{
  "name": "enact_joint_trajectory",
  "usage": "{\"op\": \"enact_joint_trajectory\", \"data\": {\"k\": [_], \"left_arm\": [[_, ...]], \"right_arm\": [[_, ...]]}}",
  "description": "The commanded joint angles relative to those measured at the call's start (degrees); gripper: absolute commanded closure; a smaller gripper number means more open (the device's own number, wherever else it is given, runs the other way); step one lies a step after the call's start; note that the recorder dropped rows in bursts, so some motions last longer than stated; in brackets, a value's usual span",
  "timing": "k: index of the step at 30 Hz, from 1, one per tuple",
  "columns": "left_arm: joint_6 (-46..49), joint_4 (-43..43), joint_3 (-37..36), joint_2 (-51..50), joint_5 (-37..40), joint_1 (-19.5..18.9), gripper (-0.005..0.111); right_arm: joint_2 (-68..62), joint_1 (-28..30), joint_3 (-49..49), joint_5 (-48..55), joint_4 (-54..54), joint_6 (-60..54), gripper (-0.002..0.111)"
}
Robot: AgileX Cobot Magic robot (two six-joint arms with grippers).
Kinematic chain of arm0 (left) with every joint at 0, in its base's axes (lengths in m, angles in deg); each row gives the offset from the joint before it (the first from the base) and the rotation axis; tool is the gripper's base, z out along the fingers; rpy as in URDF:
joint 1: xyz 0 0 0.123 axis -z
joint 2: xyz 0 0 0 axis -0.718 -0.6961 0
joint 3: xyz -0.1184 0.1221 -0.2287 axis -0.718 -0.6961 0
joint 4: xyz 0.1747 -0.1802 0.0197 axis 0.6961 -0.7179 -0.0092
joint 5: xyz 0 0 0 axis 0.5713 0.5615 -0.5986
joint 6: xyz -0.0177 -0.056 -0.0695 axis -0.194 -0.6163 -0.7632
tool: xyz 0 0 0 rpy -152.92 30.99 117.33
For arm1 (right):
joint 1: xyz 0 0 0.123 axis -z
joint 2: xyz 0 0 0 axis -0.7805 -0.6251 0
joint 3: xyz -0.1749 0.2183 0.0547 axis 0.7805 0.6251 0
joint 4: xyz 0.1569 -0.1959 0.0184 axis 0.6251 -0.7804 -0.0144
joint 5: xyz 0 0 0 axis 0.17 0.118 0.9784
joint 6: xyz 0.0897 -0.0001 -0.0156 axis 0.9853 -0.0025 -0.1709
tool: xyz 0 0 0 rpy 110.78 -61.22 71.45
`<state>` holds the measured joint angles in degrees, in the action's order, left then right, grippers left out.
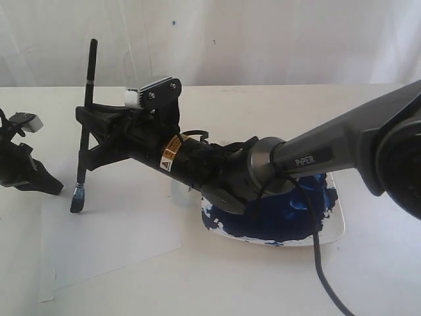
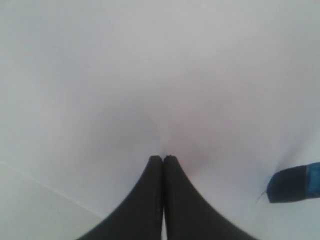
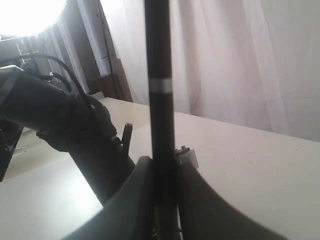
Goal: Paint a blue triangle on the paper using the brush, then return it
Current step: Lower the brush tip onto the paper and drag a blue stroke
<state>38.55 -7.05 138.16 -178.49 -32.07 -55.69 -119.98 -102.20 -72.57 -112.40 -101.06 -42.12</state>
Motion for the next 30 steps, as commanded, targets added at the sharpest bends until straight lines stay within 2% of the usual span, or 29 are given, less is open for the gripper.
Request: {"op": "enact_joint_trajectory", "data": {"k": [1,30], "left_arm": [[-0.07,1.29,-0.09,-0.37,0.7,0.22,0.107],[-0.07,1.26,-0.09,-0.37,0.55,0.22,0.107]], "right_arm": [[-0.28,-0.03,-0.18,0.01,1.84,-0.27,0.108],[-0.17,5.42,-0.07,2.54,2.89,-1.93,0.108]]}}
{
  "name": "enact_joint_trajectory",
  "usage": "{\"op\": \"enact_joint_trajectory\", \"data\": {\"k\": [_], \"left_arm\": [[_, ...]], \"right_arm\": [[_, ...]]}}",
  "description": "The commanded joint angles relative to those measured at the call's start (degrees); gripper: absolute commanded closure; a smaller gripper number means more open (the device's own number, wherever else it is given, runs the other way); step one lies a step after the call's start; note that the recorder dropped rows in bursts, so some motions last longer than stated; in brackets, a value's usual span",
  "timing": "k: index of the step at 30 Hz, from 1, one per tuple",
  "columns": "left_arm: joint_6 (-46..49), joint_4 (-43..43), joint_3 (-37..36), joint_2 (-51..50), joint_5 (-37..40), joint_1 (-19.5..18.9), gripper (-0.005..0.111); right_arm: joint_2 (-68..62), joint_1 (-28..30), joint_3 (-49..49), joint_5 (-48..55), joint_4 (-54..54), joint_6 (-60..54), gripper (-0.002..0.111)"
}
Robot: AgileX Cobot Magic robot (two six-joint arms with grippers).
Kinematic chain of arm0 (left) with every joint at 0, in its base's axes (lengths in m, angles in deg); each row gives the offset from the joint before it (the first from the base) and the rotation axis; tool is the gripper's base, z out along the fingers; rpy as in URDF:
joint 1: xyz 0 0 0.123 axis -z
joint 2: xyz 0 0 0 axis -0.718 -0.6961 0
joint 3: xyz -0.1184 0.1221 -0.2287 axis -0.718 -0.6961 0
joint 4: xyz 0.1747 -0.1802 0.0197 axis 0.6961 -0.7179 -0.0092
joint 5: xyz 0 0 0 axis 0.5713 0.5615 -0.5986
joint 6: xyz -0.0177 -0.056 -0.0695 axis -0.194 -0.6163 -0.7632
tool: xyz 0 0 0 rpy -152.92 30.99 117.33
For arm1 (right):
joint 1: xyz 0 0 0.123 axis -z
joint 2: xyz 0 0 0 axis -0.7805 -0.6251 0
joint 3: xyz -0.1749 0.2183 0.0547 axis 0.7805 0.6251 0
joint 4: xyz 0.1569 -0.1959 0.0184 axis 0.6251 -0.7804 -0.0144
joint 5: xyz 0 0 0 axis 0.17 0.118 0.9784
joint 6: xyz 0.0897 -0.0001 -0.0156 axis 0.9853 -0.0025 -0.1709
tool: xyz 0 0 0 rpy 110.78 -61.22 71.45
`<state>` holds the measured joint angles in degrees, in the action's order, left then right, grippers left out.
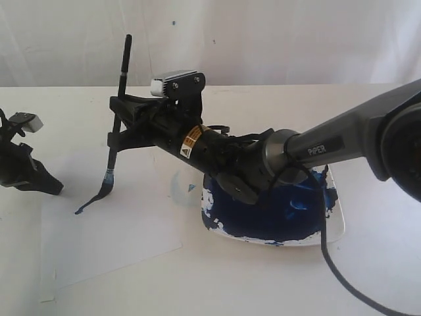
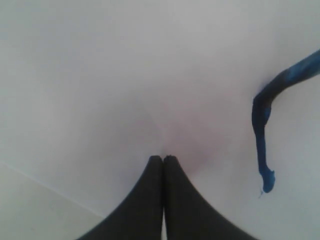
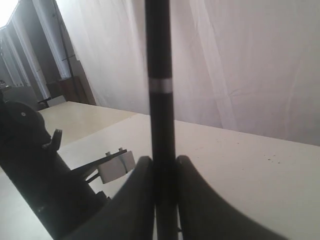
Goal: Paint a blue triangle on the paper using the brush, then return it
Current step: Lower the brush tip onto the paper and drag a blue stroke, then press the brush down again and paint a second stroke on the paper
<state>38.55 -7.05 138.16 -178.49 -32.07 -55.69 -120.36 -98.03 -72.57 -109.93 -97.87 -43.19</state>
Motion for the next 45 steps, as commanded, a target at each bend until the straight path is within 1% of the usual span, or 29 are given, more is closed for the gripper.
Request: {"op": "enact_joint_trajectory", "data": {"k": [1,10,21,24,27,28,30,31,33,38,41,43,45], "left_arm": [[-0.07,1.26,-0.09,-0.37,0.55,0.22,0.107],[-0.07,1.55,-0.09,-0.37,0.58,0.22,0.107],[-0.07,1.54,-0.09,-0.37,0.47,0.11,0.107],[-0.07,1.54,-0.09,-0.37,0.47,0.11,0.107],[-0.07,1.54,-0.09,-0.37,0.47,0.11,0.107],[-0.07,1.54,-0.09,-0.37,0.47,0.11,0.107],[-0.07,1.54,-0.09,-0.37,0.47,0.11,0.107],[-0.07,1.54,-0.09,-0.37,0.47,0.11,0.107],[-0.07,1.54,-0.09,-0.37,0.47,0.11,0.107],[-0.07,1.54,-0.09,-0.37,0.47,0.11,0.107],[-0.07,1.54,-0.09,-0.37,0.62,0.11,0.107],[-0.07,1.54,-0.09,-0.37,0.62,0.11,0.107],[-0.07,1.54,-0.09,-0.37,0.62,0.11,0.107]], "right_arm": [[0.21,1.61,0.06,0.06,-0.41,-0.86,0.108],[0.44,3.34,0.14,0.2,-0.54,-0.75,0.108],[3.94,3.46,0.14,1.31,-1.04,-0.75,0.108],[6.11,3.46,0.32,1.43,-3.92,-0.75,0.108],[8.7,3.33,1.12,1.93,-10.61,0.22,0.108],[9.62,2.83,1.44,2.93,-12.96,1.4,0.108],[11.04,1.18,1.44,7.66,-14.11,4.36,0.108],[11.6,-0.17,1.44,10.92,-12.58,5.42,0.108],[11.87,-2.97,1.44,14.5,-6.1,2.35,0.108],[11.52,-10.64,1.44,13.05,15.45,-15.05,0.108],[9.92,-13.81,0.84,11.79,24.79,-22.28,0.108],[8.18,-14.37,0.47,9.23,25.09,-22.18,0.108],[7.29,-14.37,-0.04,8.95,25.14,-20.86,0.108]]}}
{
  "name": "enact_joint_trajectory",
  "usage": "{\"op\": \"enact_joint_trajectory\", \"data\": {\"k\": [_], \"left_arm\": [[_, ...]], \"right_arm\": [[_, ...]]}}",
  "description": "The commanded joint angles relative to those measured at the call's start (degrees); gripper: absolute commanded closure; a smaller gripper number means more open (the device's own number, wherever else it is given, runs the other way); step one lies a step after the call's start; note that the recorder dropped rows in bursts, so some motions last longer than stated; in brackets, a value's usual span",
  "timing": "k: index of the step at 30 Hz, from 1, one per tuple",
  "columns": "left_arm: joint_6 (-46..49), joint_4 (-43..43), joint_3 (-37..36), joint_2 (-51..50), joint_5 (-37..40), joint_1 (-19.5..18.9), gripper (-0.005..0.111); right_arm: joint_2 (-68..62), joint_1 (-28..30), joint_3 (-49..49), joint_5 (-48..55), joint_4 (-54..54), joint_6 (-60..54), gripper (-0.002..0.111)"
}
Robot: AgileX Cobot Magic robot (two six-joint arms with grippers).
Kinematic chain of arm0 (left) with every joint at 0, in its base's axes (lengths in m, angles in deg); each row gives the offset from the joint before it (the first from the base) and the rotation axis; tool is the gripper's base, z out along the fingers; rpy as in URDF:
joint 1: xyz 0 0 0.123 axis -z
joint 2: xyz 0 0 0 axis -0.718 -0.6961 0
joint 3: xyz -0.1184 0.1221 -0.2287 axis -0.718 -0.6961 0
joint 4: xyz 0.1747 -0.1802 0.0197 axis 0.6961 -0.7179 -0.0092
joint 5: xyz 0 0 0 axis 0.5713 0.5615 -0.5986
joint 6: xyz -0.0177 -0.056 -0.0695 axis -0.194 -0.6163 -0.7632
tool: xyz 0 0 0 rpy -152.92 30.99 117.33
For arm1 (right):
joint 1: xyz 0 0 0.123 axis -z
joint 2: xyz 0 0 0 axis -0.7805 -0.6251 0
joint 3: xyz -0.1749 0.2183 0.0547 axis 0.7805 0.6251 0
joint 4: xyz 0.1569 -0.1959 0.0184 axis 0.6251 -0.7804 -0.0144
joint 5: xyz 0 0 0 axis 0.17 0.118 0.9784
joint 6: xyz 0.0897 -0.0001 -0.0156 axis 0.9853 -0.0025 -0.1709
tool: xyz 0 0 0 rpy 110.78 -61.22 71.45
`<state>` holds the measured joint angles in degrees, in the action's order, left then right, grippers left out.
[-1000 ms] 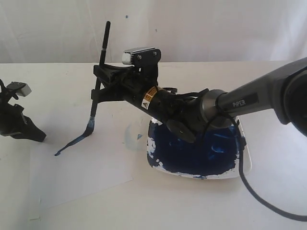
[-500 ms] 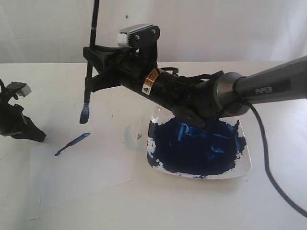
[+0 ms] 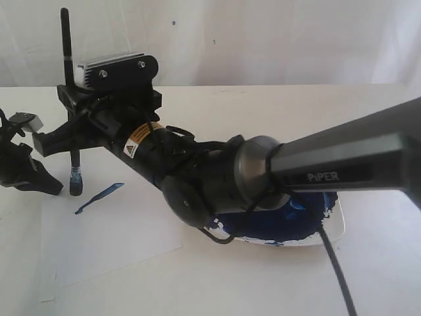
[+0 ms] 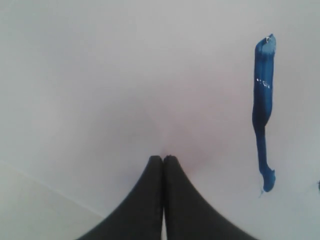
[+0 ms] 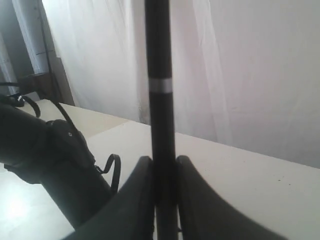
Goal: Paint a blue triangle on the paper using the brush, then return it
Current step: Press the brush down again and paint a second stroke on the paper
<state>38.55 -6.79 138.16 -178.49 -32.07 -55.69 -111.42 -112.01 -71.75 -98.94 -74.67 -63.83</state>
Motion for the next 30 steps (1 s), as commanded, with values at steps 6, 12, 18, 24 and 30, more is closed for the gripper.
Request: {"op": "enact_joint_trajectory", "data": {"k": [6,12,18,24,30], "left_arm": [[-0.07,1.28,-0.09,-0.37,0.62,0.11,0.107],[-0.07,1.28,-0.09,-0.37,0.62,0.11,0.107],[-0.07,1.28,-0.09,-0.37,0.62,0.11,0.107],[-0.07,1.28,-0.09,-0.37,0.62,0.11,0.107],[-0.07,1.28,-0.09,-0.37,0.62,0.11,0.107]], "right_arm": [[-3.03,-0.39,-0.95,-2.14,2.15,2.86,0.108],[-4.25,-0.39,-0.98,-2.87,1.83,4.88,0.108],[-4.37,-0.39,-0.98,-2.88,1.94,4.88,0.108],[-4.37,-0.39,-0.98,-1.26,1.94,4.77,0.108],[-4.37,-0.39,-0.98,-0.99,2.2,1.87,0.108]]}}
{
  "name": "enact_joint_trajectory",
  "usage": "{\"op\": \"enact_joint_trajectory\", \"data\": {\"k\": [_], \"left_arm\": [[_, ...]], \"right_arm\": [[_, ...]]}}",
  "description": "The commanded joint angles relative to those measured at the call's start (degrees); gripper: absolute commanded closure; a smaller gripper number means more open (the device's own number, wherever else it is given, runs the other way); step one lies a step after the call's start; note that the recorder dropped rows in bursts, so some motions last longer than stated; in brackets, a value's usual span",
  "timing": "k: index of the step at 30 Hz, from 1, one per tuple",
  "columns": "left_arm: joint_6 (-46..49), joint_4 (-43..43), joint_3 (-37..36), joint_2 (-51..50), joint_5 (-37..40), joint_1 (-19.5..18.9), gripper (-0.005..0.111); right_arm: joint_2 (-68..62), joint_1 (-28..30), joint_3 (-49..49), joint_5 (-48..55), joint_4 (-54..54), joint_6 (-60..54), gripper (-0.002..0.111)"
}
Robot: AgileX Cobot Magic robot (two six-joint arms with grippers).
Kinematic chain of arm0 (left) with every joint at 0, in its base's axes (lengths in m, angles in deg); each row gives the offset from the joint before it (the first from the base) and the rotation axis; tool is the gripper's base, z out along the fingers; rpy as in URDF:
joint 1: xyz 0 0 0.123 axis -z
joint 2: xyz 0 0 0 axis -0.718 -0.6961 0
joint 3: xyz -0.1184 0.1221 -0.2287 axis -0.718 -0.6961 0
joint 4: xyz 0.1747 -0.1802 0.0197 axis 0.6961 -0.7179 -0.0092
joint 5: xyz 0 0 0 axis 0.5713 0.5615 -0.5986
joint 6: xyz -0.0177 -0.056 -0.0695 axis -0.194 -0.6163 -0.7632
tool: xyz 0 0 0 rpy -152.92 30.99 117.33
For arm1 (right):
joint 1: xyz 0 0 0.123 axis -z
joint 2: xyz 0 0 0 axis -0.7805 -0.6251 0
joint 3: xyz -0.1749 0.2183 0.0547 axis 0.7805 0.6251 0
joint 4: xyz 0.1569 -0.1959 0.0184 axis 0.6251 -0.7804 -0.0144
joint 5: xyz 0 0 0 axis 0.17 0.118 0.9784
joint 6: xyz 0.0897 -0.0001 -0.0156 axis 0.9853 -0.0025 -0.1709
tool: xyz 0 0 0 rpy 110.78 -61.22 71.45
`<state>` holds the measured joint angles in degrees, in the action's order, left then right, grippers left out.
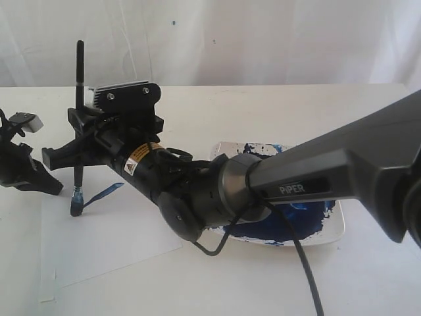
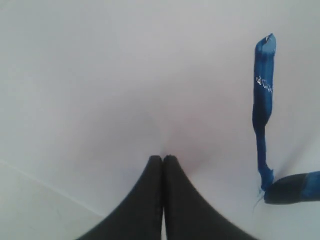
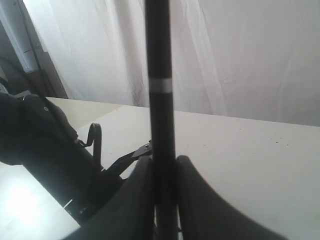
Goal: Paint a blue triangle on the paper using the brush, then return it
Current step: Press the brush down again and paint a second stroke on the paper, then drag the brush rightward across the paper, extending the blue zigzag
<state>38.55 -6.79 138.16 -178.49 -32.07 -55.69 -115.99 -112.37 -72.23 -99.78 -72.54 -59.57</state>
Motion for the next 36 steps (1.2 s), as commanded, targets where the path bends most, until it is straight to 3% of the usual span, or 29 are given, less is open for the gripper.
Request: {"op": "enact_joint_trajectory", "data": {"k": [1,24,36], "left_arm": [[-0.07,1.28,-0.09,-0.37,0.62,0.11,0.107],[-0.07,1.28,-0.09,-0.37,0.62,0.11,0.107],[-0.07,1.28,-0.09,-0.37,0.62,0.11,0.107]], "right_arm": [[0.19,-0.03,-0.5,-0.15,0.08,-2.39,0.108],[2.37,-0.03,1.03,5.78,5.64,-7.76,0.108],[4.91,0.08,1.19,11.94,18.91,-20.27,0.108]]}}
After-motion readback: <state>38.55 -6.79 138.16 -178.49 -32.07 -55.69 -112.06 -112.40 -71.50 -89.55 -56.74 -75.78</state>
